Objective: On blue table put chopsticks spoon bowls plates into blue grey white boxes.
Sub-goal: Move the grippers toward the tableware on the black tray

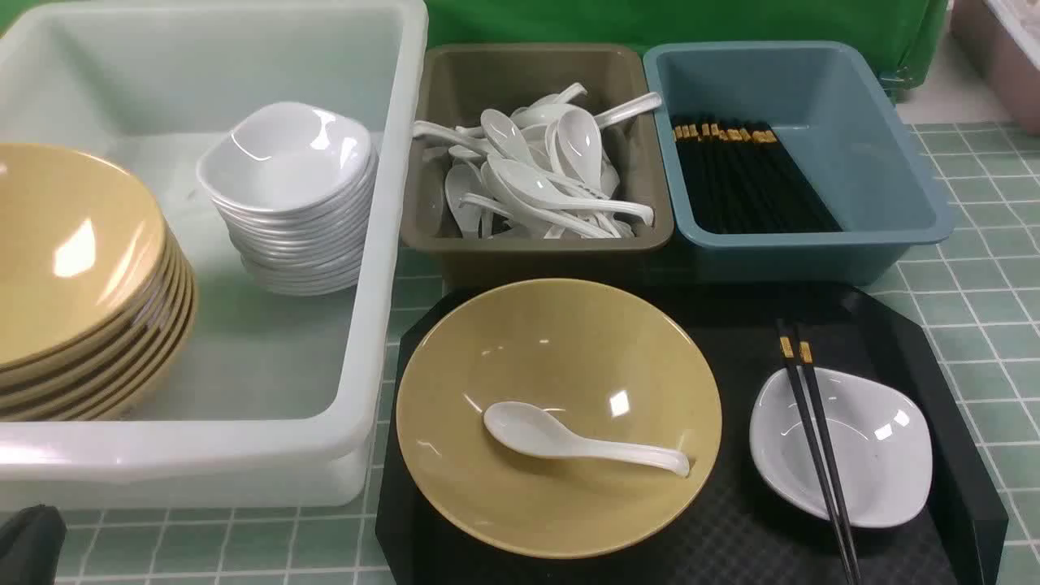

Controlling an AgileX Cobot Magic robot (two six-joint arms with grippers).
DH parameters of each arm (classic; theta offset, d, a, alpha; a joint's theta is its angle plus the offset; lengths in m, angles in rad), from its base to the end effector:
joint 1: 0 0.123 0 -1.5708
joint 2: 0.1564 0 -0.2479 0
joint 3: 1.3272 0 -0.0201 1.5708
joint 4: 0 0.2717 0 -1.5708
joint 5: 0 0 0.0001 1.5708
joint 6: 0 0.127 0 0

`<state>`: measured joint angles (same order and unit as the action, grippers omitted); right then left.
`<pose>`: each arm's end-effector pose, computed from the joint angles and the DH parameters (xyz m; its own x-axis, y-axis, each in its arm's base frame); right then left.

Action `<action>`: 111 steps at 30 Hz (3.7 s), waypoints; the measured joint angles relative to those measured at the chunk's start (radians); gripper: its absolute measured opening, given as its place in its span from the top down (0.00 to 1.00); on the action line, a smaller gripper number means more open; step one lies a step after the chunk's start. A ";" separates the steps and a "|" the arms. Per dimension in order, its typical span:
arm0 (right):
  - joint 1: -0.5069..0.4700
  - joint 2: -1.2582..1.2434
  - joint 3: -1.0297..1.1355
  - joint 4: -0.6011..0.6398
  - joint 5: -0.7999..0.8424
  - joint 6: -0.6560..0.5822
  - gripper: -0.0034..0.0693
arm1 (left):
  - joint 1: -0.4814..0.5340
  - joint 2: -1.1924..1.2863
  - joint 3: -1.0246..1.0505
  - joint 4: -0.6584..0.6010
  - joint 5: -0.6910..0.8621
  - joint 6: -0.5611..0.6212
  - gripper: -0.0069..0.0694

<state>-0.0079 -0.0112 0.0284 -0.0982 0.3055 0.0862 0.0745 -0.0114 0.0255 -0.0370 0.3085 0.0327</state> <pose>0.1478 -0.0049 0.1684 -0.2322 -0.0056 -0.9726 0.0348 0.9993 -0.0141 0.1474 0.0096 0.1690 -0.2322 -0.0199 -0.9725 -0.0641 0.9979 -0.0051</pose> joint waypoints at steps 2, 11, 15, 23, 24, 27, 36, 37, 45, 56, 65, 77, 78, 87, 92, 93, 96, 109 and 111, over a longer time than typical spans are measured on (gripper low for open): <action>0.000 0.000 0.000 0.000 0.000 0.000 0.63 | 0.000 0.000 0.000 0.000 0.000 0.000 0.91; 0.000 0.000 0.000 0.000 0.000 0.000 0.63 | 0.000 0.000 0.000 0.000 0.000 0.000 0.91; 0.000 0.000 0.000 0.000 0.000 0.000 0.63 | 0.000 0.000 0.000 0.000 0.000 0.000 0.91; 0.000 0.000 0.000 0.000 0.000 0.000 0.63 | 0.000 0.000 0.000 0.000 0.000 0.000 0.91; 0.000 0.000 0.000 0.000 0.000 0.000 0.63 | 0.000 0.000 0.000 0.000 0.000 0.000 0.91; 0.000 0.000 0.000 0.000 0.000 0.000 0.63 | 0.000 0.000 0.000 0.000 0.000 0.000 0.91; 0.000 0.000 0.000 0.000 0.000 0.000 0.63 | 0.000 0.000 0.000 0.000 0.000 0.000 0.91; 0.000 0.000 0.000 0.000 0.000 0.000 0.63 | 0.000 0.000 0.000 0.000 0.000 0.000 0.91; 0.000 0.000 0.000 0.000 0.000 0.000 0.63 | 0.000 0.000 0.000 0.000 0.000 0.000 0.91; 0.000 0.000 0.000 0.000 0.000 0.000 0.63 | 0.000 0.000 0.000 0.000 0.000 0.000 0.91; 0.000 0.000 0.000 0.000 0.000 0.000 0.63 | 0.000 0.000 0.000 0.000 0.000 0.000 0.91; 0.000 0.000 0.000 0.001 -0.060 0.035 0.63 | 0.000 0.000 0.000 -0.316 -0.050 -0.067 0.91; 0.000 0.000 0.000 0.002 -0.082 0.102 0.63 | 0.000 0.000 0.000 -0.449 -0.060 -0.118 0.91; 0.000 0.000 0.000 0.004 -0.123 0.868 0.63 | 0.000 0.000 0.000 -1.105 -0.106 -0.313 0.91; 0.000 0.000 0.000 0.005 -0.125 0.938 0.63 | 0.000 0.000 0.000 -1.163 -0.110 -0.283 0.91; 0.000 0.000 0.000 0.005 -0.125 0.938 0.63 | 0.000 0.000 0.000 -1.169 -0.106 -0.281 0.91; 0.000 0.000 0.000 0.005 -0.125 0.938 0.63 | 0.000 0.000 0.000 -1.171 -0.068 -0.253 0.91; 0.021 0.000 -0.010 0.007 -0.139 0.776 0.63 | 0.000 0.004 -0.273 -1.110 0.136 0.480 0.91; 0.044 0.000 -0.046 0.007 -0.110 0.722 0.64 | 0.000 0.029 -0.310 -1.059 0.165 0.491 0.91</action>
<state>0.0359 -0.0112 -0.0177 -0.0916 0.1951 0.8079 0.0745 0.0178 -0.2847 -1.0955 0.4738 0.5236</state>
